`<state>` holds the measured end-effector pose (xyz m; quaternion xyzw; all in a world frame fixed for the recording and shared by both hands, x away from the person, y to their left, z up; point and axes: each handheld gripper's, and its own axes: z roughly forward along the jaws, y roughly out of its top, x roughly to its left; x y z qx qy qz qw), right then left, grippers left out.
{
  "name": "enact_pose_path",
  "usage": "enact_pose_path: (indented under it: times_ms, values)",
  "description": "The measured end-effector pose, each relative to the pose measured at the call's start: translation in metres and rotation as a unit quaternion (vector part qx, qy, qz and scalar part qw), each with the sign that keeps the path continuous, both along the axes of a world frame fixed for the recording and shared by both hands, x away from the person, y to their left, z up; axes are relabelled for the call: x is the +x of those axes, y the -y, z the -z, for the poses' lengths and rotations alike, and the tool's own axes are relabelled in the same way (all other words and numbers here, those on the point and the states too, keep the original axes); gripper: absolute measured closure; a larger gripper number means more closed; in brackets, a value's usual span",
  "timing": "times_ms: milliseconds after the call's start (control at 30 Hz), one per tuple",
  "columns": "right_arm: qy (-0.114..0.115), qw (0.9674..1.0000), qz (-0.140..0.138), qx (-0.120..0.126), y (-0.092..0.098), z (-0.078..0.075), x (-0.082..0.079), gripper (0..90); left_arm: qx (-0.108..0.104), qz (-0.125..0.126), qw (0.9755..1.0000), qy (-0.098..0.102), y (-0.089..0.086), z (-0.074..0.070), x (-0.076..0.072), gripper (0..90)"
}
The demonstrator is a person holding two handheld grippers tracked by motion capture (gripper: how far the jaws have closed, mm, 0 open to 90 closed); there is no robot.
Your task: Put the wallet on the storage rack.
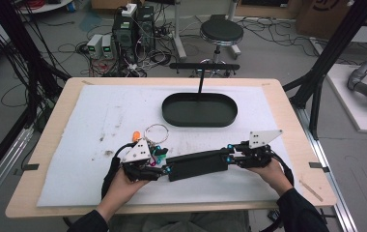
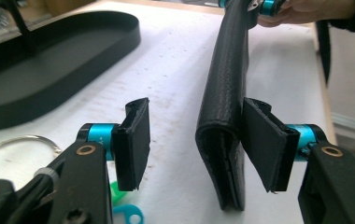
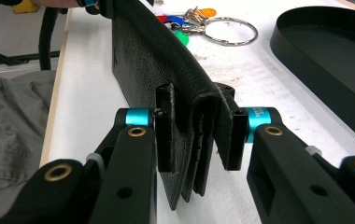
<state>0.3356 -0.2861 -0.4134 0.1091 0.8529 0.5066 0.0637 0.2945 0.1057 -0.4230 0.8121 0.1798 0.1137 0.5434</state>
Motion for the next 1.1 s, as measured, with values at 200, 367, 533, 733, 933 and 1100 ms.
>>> enact_pose_path:
  times_ms: [200, 367, 533, 733, 933, 1100]
  values:
    - [0.005, 1.0000, -0.005, 0.000, 0.000, -0.001, -0.002, 72.8, 0.010, 0.011, 0.9992, -0.036, 0.009, 0.007, 0.003, 43.0]
    - [0.003, 1.0000, -0.006, -0.001, 0.001, 0.000, -0.002, 72.7, 0.010, 0.032, 0.9980, -0.054, 0.012, 0.012, 0.004, 60.4]
    - [0.002, 1.0000, 0.000, -0.007, 0.000, 0.001, -0.001, 68.6, 0.002, 0.043, 0.9985, -0.035, 0.010, 0.008, 0.002, 73.5]
    - [0.005, 0.9996, 0.025, 0.014, 0.004, -0.002, -0.002, 53.0, -0.014, 0.044, 0.9988, -0.014, 0.005, 0.000, 0.001, 74.1]
    - [0.000, 0.9968, 0.070, 0.039, 0.012, -0.004, 0.001, 44.0, -0.034, 0.043, 0.9985, -0.004, -0.002, -0.006, 0.002, 74.2]
    - [0.006, 0.9929, 0.111, 0.042, 0.018, -0.005, 0.002, 40.7, -0.052, 0.038, 0.9980, 0.002, -0.007, -0.007, 0.003, 74.4]
